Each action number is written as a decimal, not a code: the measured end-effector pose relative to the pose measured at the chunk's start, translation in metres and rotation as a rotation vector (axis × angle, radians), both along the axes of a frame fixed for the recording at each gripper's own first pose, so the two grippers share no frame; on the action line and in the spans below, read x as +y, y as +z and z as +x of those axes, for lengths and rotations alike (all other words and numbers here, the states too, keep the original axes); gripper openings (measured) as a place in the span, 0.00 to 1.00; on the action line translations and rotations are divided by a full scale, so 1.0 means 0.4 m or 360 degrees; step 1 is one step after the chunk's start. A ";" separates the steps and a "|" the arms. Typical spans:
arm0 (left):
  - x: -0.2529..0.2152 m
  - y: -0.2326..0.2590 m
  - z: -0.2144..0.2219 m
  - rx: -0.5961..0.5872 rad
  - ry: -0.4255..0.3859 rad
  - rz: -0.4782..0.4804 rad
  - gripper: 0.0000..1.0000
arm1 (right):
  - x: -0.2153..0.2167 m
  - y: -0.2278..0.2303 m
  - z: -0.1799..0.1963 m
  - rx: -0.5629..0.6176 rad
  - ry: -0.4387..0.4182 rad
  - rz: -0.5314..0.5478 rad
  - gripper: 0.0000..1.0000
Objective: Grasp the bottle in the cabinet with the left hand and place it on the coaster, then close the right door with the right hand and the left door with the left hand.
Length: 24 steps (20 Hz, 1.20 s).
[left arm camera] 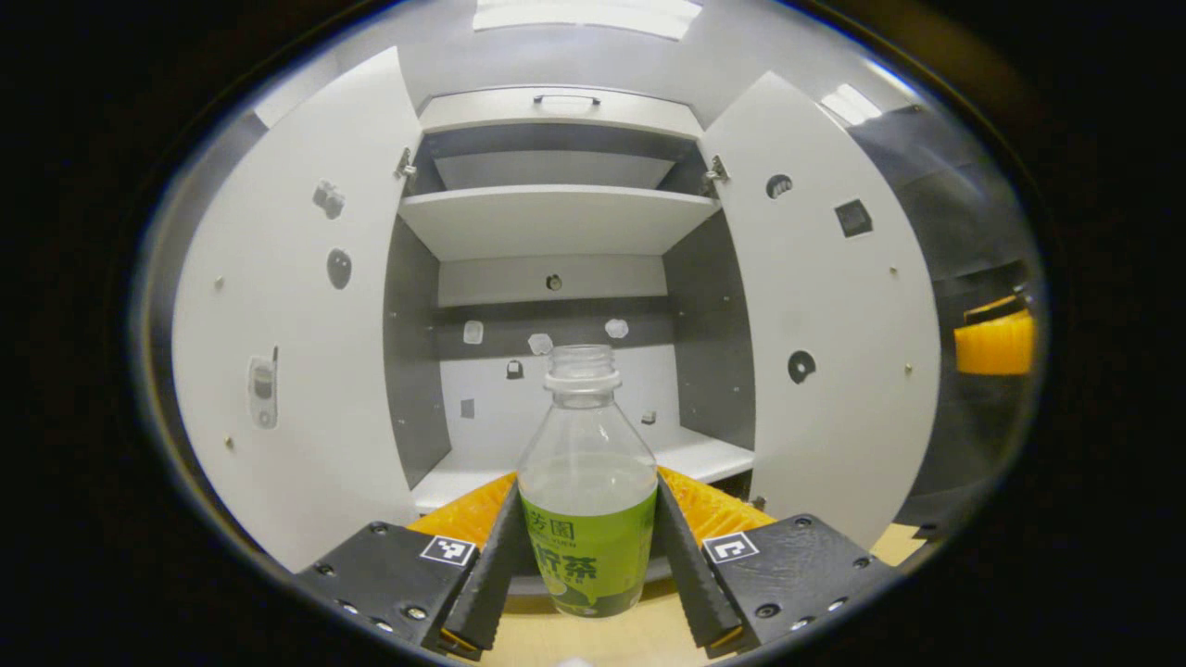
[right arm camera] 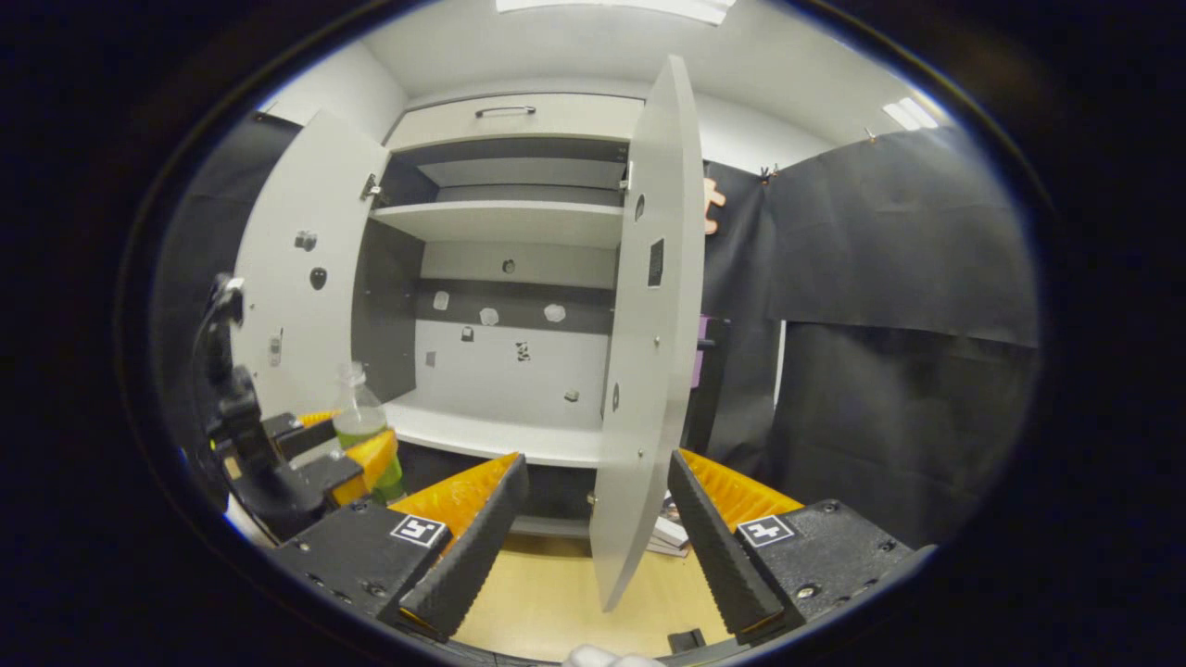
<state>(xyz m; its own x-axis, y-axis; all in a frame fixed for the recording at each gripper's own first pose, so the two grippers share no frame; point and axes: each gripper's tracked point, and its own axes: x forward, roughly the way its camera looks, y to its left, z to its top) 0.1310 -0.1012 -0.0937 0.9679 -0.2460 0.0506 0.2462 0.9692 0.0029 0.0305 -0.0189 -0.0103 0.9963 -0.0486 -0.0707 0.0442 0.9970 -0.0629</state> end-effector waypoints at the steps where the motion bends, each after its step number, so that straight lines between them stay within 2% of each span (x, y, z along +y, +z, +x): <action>1: -0.003 -0.043 -0.028 0.0022 -0.0006 -0.0002 0.75 | 0.002 -0.007 -0.006 0.0012 0.0007 -0.0003 0.99; 2: -0.008 -0.091 -0.055 0.0047 -0.0017 -0.0005 0.71 | 0.004 -0.014 -0.012 0.0026 0.0014 -0.0009 0.99; 6: -0.032 -0.256 -0.140 0.0032 -0.0085 0.0010 0.78 | 0.002 -0.030 -0.028 0.0069 0.0027 -0.0038 0.99; 8: -0.053 -0.338 -0.177 0.0059 -0.0133 -0.0002 0.74 | 0.001 -0.036 -0.035 0.0097 0.0027 -0.0055 1.00; 10: -0.073 -0.413 -0.201 0.0087 -0.0162 -0.0025 0.75 | 0.002 -0.045 -0.045 0.0132 0.0037 -0.0075 1.00; 11: -0.083 -0.445 -0.209 0.0087 -0.0172 -0.0043 0.78 | 0.001 -0.050 -0.048 0.0147 0.0037 -0.0086 1.00; 13: -0.094 -0.509 -0.230 0.0099 -0.0170 -0.0055 0.75 | 0.002 -0.058 -0.054 0.0176 0.0041 -0.0100 1.00; 15: -0.098 -0.566 -0.233 0.0135 -0.0169 -0.0044 0.78 | 0.001 -0.059 -0.060 0.0193 0.0046 -0.0118 0.99; 16: -0.099 -0.590 -0.233 0.0149 -0.0166 -0.0048 0.75 | 0.002 -0.057 -0.062 0.0195 0.0047 -0.0130 0.99; 21: -0.079 -0.644 -0.243 0.0161 -0.0132 -0.0043 0.74 | 0.002 -0.054 -0.075 0.0198 0.0054 -0.0184 1.00; 22: -0.076 -0.646 -0.240 0.0149 -0.0127 -0.0043 0.79 | 0.005 -0.054 -0.077 0.0200 0.0056 -0.0187 0.99; 24: -0.084 -0.661 -0.242 0.0152 -0.0150 -0.0047 0.75 | 0.012 -0.059 -0.081 0.0207 0.0068 -0.0191 1.00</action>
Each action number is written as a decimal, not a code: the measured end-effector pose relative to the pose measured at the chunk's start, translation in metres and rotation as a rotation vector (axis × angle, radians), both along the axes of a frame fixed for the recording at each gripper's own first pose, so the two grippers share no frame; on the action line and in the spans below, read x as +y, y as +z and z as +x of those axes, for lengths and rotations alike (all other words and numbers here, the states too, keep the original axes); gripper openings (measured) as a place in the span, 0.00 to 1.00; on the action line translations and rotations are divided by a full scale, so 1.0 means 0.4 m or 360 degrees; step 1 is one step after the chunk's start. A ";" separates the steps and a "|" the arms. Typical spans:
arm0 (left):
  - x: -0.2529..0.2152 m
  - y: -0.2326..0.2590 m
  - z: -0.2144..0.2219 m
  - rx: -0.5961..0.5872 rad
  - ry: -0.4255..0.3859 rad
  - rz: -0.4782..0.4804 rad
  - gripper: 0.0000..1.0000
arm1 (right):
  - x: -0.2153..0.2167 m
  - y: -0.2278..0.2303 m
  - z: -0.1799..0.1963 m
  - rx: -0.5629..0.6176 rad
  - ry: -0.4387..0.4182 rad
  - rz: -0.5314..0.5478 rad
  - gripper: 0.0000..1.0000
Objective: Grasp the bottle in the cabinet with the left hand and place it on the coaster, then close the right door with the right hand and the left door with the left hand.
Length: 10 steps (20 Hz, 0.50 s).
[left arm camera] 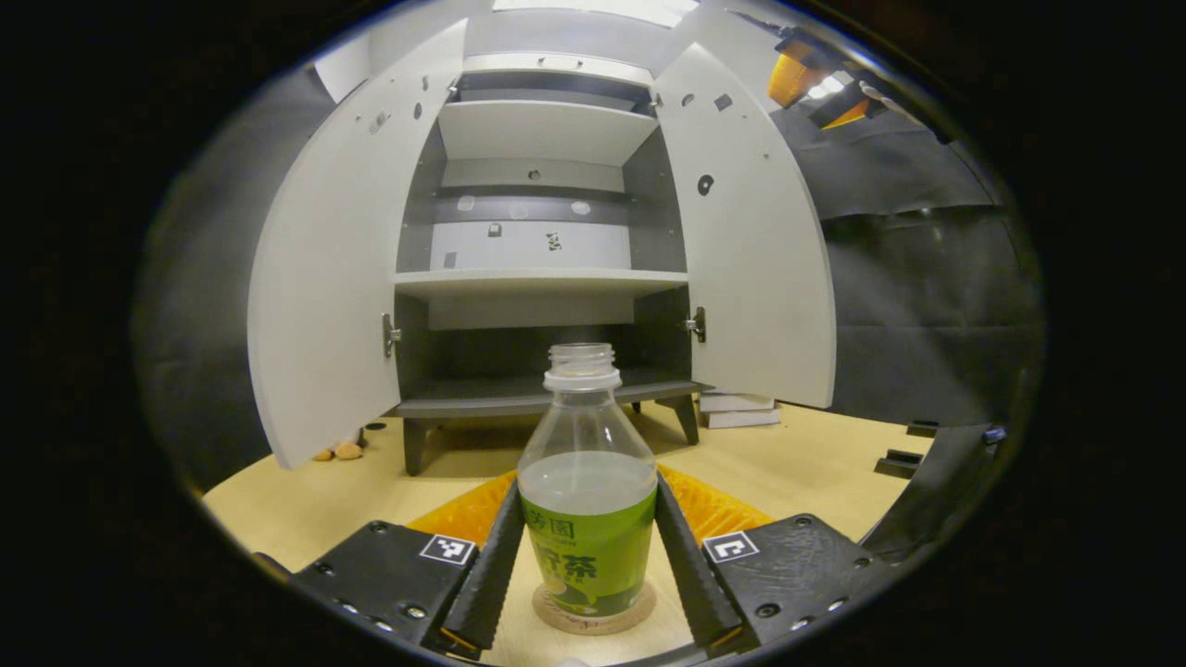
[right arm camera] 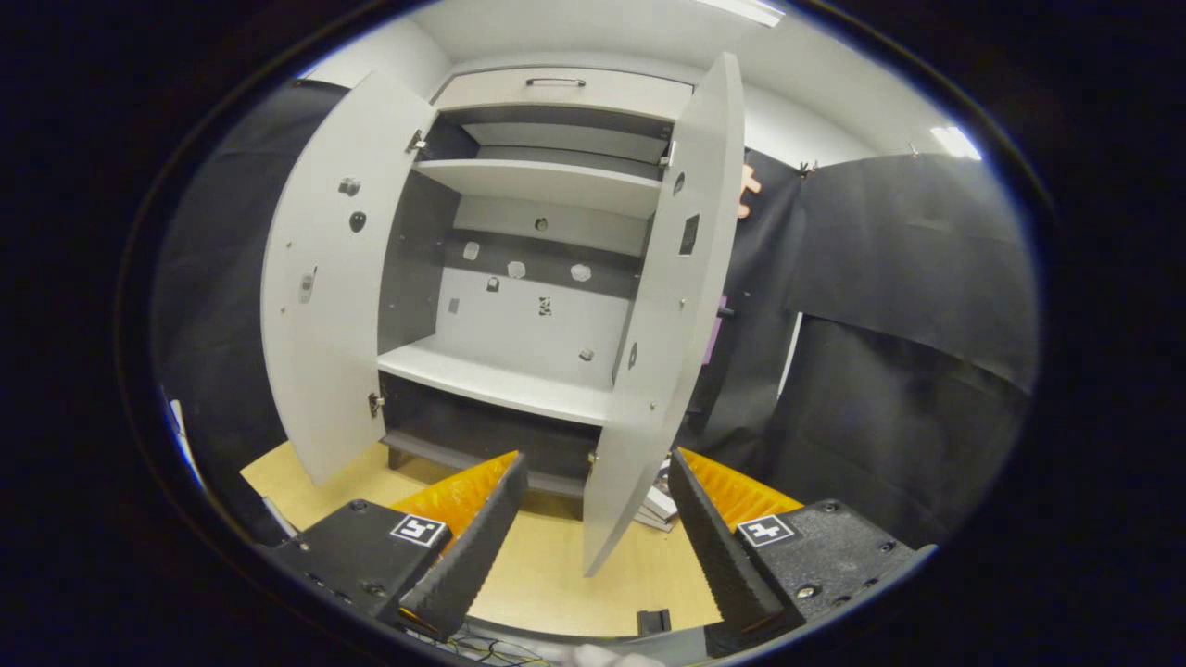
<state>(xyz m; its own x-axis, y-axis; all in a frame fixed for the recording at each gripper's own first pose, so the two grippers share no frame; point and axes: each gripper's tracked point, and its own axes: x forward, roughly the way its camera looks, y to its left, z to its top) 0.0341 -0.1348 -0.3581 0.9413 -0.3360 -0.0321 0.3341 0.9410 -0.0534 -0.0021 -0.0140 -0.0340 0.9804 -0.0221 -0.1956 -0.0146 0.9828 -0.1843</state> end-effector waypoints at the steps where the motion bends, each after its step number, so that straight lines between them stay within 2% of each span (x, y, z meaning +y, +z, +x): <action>1: -0.002 -0.013 0.001 0.0007 -0.0006 0.0017 0.75 | 0.003 -0.001 -0.002 0.0003 0.0006 -0.0003 0.99; 3: -0.002 -0.016 0.003 -0.0017 -0.0009 0.0033 0.80 | 0.010 -0.001 -0.006 0.0002 0.0018 -0.0009 1.00; 5: -0.008 -0.020 -0.007 0.0001 -0.0031 0.0019 0.80 | 0.016 0.001 -0.008 0.0002 0.0027 -0.0018 0.99; 8: 0.019 0.016 0.003 -0.0011 0.0035 0.0039 0.95 | 0.014 0.001 -0.010 -0.0003 0.0024 -0.0025 1.00; 10: 0.038 0.062 0.011 -0.0033 0.0081 0.0049 0.97 | 0.009 0.004 -0.011 -0.0012 0.0016 -0.0011 1.00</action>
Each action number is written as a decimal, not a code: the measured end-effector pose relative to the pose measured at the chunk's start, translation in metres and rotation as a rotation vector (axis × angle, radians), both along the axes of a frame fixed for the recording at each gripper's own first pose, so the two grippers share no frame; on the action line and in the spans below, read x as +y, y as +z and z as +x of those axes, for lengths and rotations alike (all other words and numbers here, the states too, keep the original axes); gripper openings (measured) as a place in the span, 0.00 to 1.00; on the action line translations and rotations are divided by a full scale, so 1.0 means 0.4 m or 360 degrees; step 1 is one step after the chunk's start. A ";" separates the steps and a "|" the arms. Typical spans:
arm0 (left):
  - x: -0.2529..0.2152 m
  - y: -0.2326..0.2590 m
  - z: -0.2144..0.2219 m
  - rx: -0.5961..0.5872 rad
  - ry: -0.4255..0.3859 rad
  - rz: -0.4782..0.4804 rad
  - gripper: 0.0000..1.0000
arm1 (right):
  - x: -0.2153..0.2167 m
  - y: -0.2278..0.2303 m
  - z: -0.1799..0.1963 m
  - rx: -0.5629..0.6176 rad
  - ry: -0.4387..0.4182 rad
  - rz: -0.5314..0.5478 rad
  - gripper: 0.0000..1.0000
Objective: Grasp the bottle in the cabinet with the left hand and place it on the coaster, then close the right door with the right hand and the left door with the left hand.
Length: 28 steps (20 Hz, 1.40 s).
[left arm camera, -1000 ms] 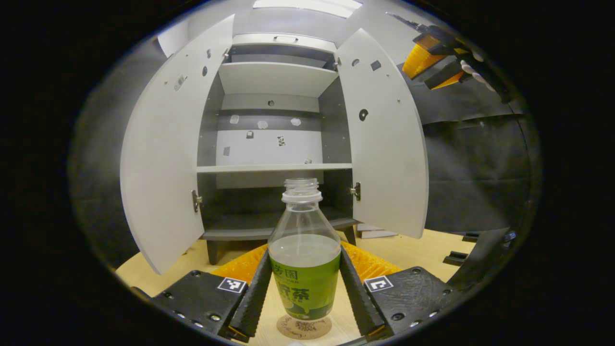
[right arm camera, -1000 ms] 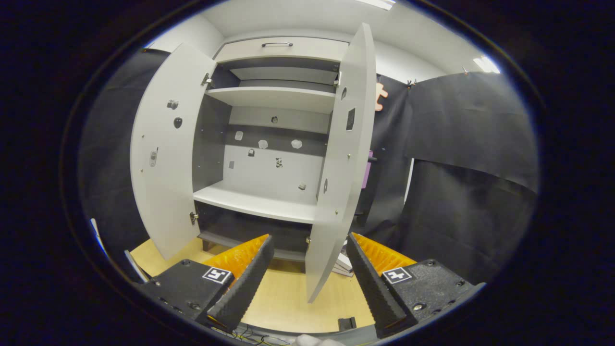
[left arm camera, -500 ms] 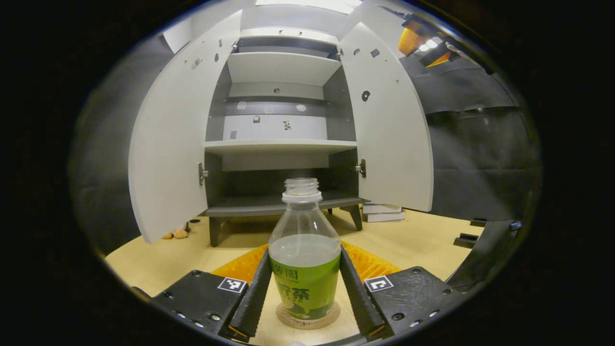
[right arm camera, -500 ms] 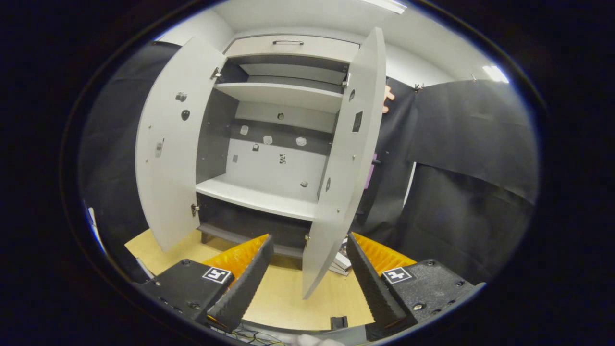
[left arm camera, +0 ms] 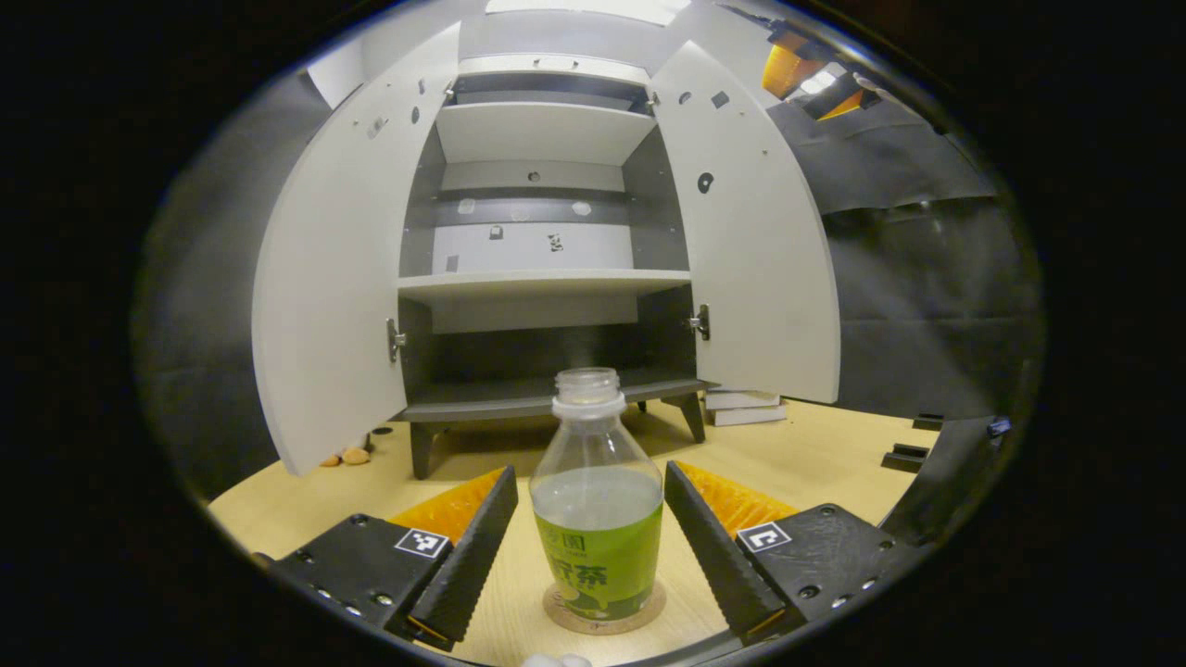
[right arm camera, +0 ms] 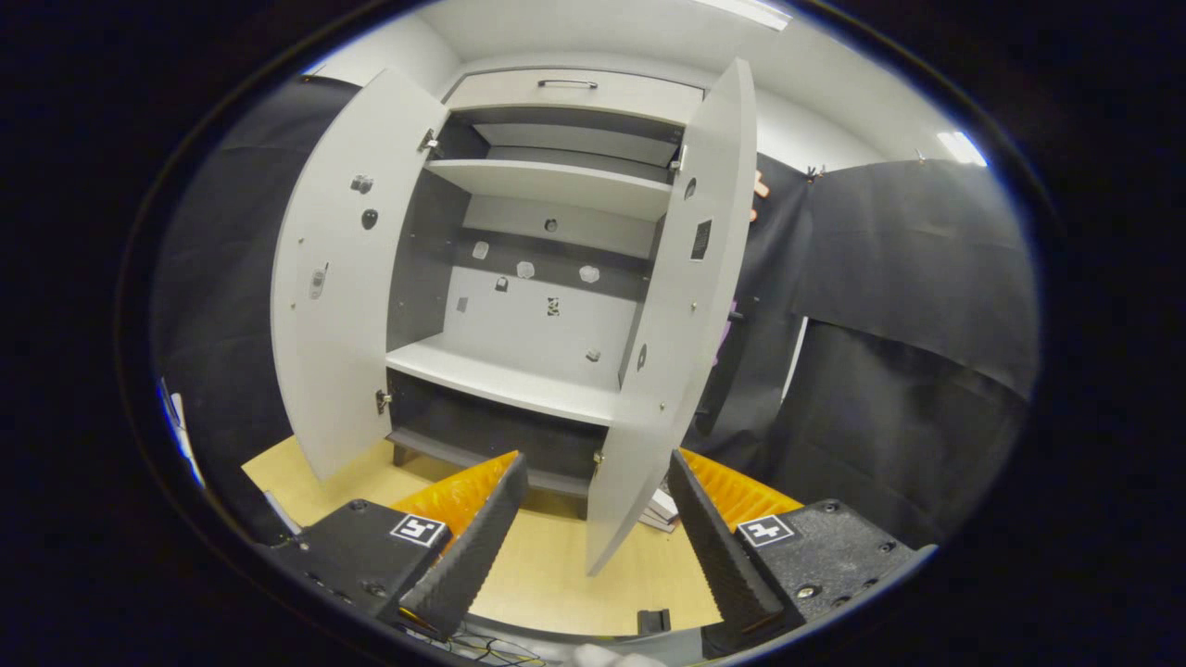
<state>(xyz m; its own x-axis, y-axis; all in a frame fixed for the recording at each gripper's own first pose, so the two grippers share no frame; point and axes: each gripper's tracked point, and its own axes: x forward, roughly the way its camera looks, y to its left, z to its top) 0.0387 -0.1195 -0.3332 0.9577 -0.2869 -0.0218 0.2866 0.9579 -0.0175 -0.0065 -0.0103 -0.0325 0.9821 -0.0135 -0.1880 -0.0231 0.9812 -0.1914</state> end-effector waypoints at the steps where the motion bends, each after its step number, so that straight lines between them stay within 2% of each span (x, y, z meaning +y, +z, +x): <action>1: 0.005 0.037 0.003 -0.0027 0.0006 -0.0014 0.97 | -0.003 -0.001 0.000 -0.0003 -0.0006 0.0010 1.00; 3: 0.002 0.116 0.007 -0.0086 -0.0009 -0.0054 0.97 | -0.011 0.001 0.000 -0.0013 -0.0020 0.0032 1.00; 6: 0.007 0.228 0.020 -0.0144 -0.0007 -0.0038 0.97 | -0.025 0.005 -0.002 -0.0037 -0.0046 0.0071 1.00; 13: 0.039 0.452 0.041 -0.0076 -0.0016 -0.0085 0.97 | -0.045 0.012 -0.014 -0.0116 -0.0095 0.0167 1.00; 19: 0.145 0.653 0.040 -0.0111 0.0117 0.0031 0.97 | -0.057 0.019 -0.021 -0.0198 -0.0134 0.0262 1.00; 23: 0.210 0.703 -0.008 -0.0013 0.0161 0.0040 0.97 | -0.077 0.017 -0.016 -0.0256 -0.0168 0.0278 1.00; 28: 0.334 0.670 -0.088 0.0090 0.0374 0.0086 0.97 | -0.140 -0.013 0.017 -0.0218 -0.0189 0.0306 0.99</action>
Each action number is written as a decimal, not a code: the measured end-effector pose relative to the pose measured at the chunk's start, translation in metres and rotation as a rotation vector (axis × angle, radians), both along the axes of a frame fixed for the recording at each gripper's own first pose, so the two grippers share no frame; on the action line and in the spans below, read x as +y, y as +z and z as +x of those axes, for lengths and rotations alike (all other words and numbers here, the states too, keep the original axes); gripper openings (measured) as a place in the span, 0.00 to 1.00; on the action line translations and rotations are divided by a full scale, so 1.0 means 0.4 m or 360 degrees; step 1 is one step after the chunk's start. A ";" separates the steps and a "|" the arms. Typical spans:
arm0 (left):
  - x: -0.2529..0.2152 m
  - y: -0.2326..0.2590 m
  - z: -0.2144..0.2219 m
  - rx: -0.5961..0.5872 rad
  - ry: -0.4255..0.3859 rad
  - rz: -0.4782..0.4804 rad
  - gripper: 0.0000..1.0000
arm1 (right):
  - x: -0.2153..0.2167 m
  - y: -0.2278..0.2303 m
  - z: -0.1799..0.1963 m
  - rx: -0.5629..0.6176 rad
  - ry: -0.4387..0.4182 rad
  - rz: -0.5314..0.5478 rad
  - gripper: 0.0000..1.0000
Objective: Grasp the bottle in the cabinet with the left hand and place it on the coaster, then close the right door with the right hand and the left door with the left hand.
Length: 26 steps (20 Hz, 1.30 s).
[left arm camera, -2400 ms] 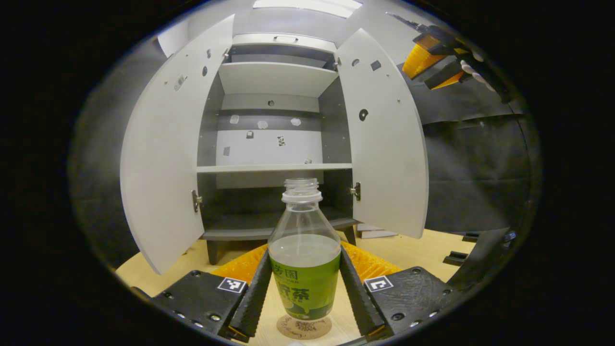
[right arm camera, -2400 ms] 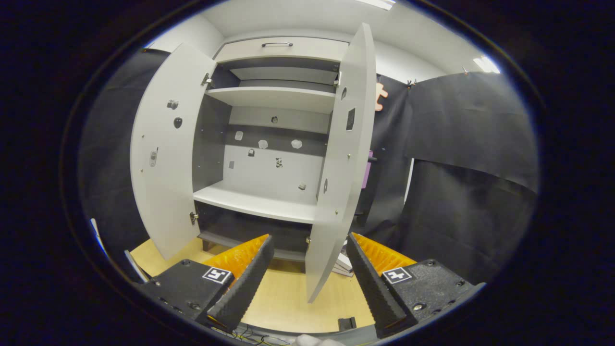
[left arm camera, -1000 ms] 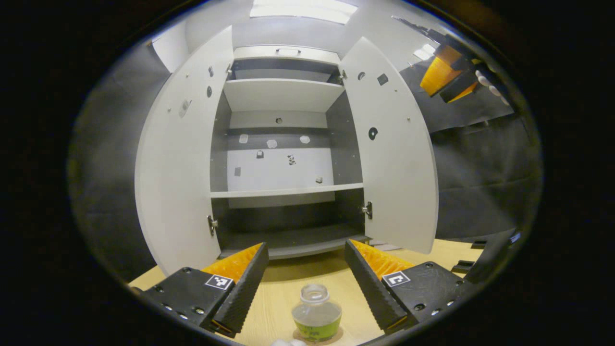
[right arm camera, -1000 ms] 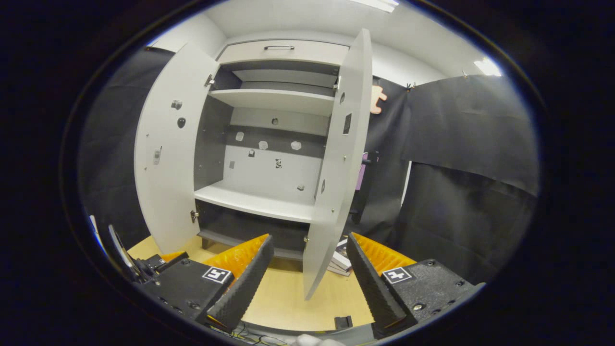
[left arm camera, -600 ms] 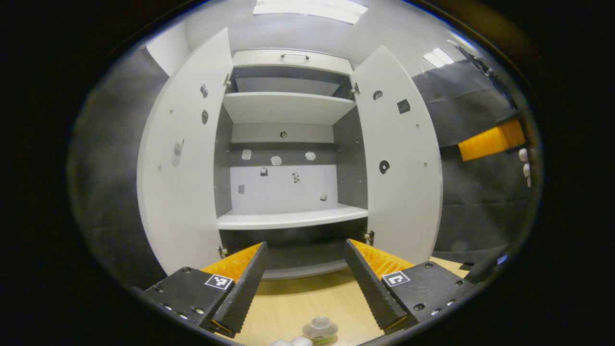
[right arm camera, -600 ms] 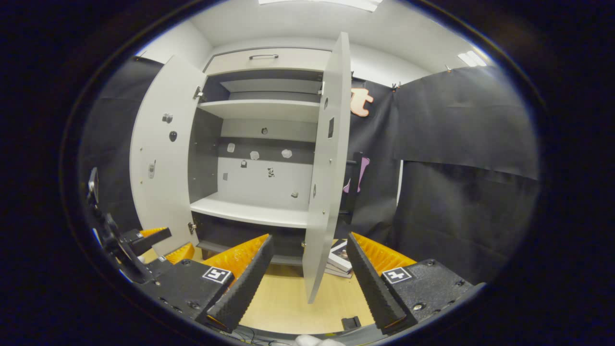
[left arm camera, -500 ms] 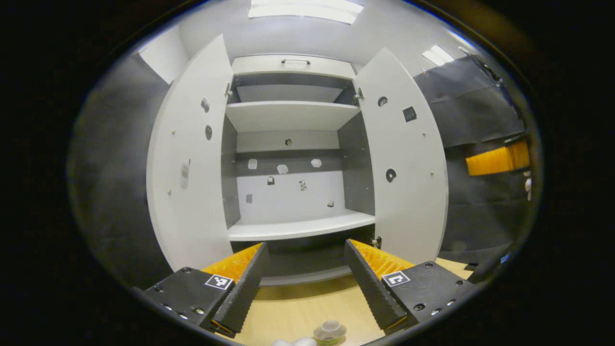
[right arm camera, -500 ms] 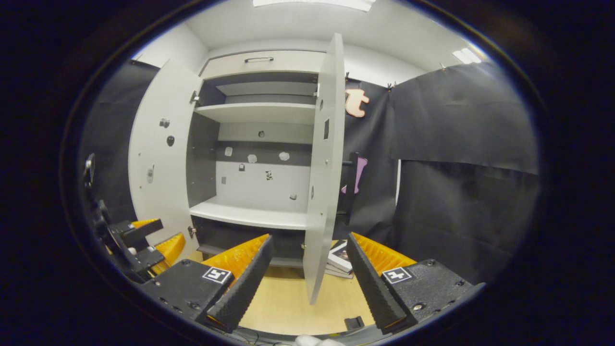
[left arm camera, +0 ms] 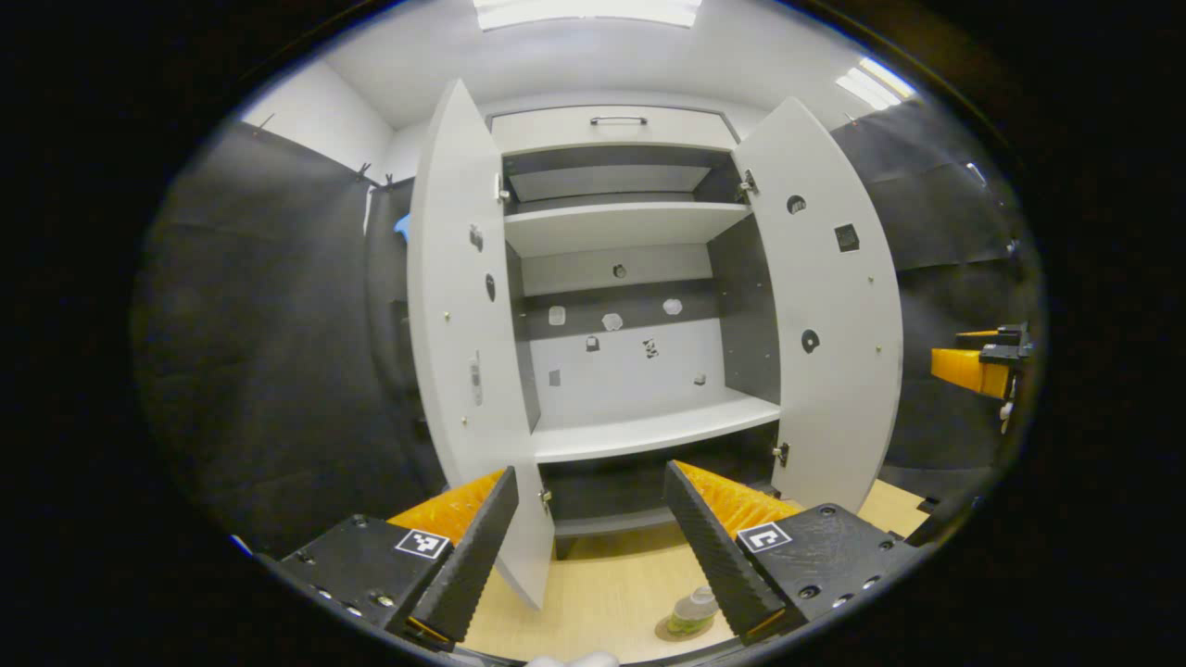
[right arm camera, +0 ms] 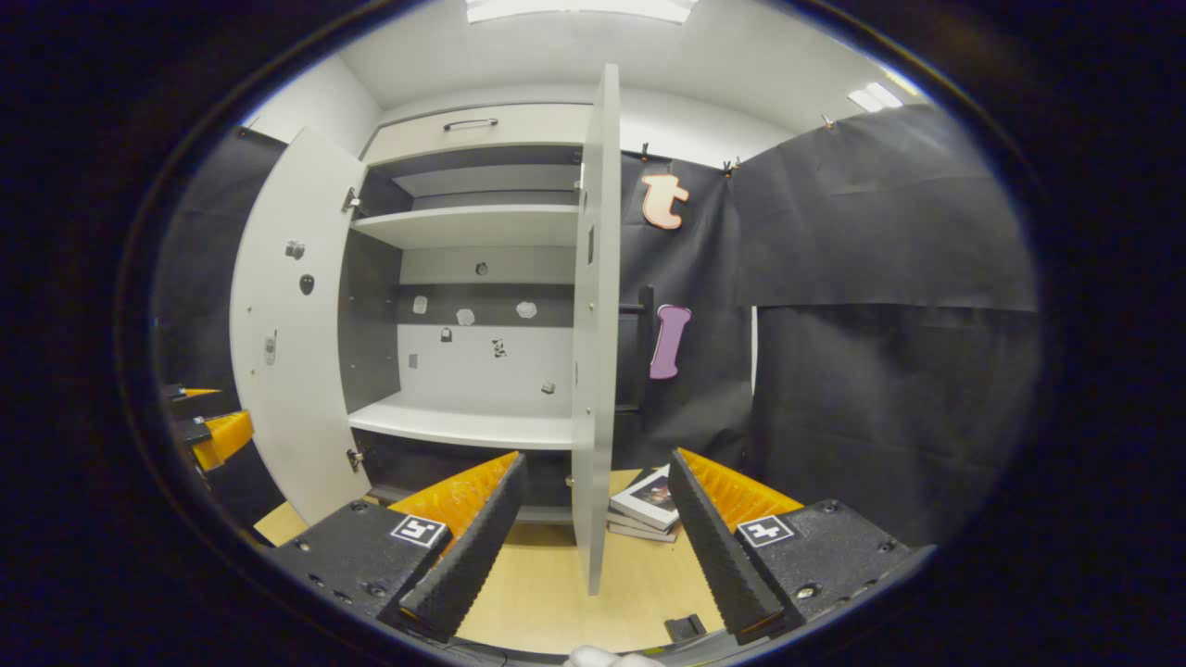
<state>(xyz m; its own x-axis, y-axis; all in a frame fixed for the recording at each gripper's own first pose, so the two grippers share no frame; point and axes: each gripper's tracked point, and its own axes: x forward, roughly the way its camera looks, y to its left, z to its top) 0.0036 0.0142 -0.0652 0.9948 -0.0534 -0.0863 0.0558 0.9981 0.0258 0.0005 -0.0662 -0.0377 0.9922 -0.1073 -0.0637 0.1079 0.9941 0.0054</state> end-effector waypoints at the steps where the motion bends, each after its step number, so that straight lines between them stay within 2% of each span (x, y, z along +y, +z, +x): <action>1: 0.010 -0.012 -0.012 0.0025 0.0033 -0.0003 0.97 | -0.017 -0.006 0.008 0.0012 0.0004 0.0009 0.99; 7: -0.031 -0.003 -0.035 0.0038 0.0067 -0.0053 0.96 | -0.242 0.063 0.117 -0.0046 -0.0060 0.0012 0.99; 11: -0.069 0.031 -0.047 0.0001 0.0116 -0.0054 0.97 | -0.312 0.110 0.232 -0.0042 0.0039 0.0039 0.99; 16: -0.076 0.038 -0.074 0.0006 0.0272 -0.0034 0.98 | -0.272 0.131 0.334 -0.0038 0.0287 -0.0001 1.00; 18: -0.081 0.039 -0.084 0.0007 0.0319 -0.0028 0.96 | -0.273 0.146 0.346 -0.0052 0.0326 -0.0003 0.94; 20: -0.085 0.040 -0.088 0.0013 0.0344 -0.0030 0.97 | -0.258 0.138 0.351 -0.0021 0.0376 0.0024 0.95; 21: -0.088 0.039 -0.090 0.0018 0.0353 -0.0030 0.97 | -0.242 0.135 0.350 -0.0001 0.0398 0.0021 0.99; 22: -0.092 0.040 -0.094 0.0018 0.0357 -0.0031 0.97 | -0.224 0.141 0.347 0.0004 0.0433 -0.0001 0.94; 23: -0.093 0.040 -0.096 0.0023 0.0362 -0.0029 0.97 | -0.210 0.139 0.341 0.0022 0.0455 -0.0023 0.93; 26: -0.083 0.029 -0.091 0.0045 0.0367 -0.0015 0.97 | -0.164 0.148 0.343 0.0002 0.0439 -0.0051 0.93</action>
